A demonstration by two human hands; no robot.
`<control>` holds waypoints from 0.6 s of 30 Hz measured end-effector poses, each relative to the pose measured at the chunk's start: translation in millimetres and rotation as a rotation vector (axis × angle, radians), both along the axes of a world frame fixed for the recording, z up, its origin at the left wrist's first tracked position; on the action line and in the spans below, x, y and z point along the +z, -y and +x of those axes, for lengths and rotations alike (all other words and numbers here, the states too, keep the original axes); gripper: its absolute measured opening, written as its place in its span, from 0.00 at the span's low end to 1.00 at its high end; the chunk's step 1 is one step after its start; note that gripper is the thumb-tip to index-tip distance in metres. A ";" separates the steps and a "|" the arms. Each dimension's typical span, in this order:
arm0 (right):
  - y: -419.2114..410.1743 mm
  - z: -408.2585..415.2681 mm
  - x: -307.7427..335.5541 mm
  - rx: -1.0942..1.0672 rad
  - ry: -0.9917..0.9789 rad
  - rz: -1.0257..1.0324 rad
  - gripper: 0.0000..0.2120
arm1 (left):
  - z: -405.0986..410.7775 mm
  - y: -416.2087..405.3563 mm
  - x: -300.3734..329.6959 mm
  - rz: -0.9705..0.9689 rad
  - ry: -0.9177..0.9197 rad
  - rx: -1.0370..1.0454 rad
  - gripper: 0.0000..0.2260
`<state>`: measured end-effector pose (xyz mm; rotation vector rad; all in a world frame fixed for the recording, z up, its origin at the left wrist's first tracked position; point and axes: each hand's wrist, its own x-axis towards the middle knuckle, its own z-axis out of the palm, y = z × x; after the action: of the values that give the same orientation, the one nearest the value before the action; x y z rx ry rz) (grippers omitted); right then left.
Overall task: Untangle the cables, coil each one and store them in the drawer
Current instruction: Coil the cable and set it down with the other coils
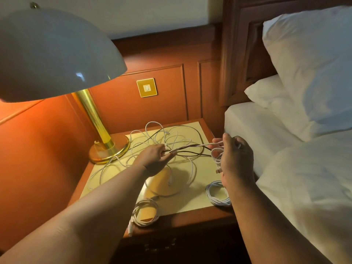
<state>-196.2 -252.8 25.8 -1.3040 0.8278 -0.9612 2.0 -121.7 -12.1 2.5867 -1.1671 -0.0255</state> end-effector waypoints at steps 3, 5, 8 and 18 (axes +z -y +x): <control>-1.1 5.5 -2.6 0.008 -0.035 -0.013 0.16 | 10.1 0.6 2.1 -0.036 -0.031 0.036 0.21; -1.5 8.6 -3.4 -0.002 -0.050 -0.026 0.15 | 15.8 1.7 0.2 -0.110 -0.099 0.052 0.22; -2.4 10.8 -1.5 -0.034 -0.075 -0.100 0.18 | 26.1 0.7 -6.1 -0.273 -0.220 0.159 0.27; -1.4 18.0 2.3 0.012 -0.044 -0.018 0.18 | 38.4 5.6 -17.8 -0.293 -0.414 0.360 0.24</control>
<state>-178.2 -251.4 28.1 -1.3483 0.8465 -0.9350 40.5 -127.3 -29.9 2.3382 -0.5107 -0.2751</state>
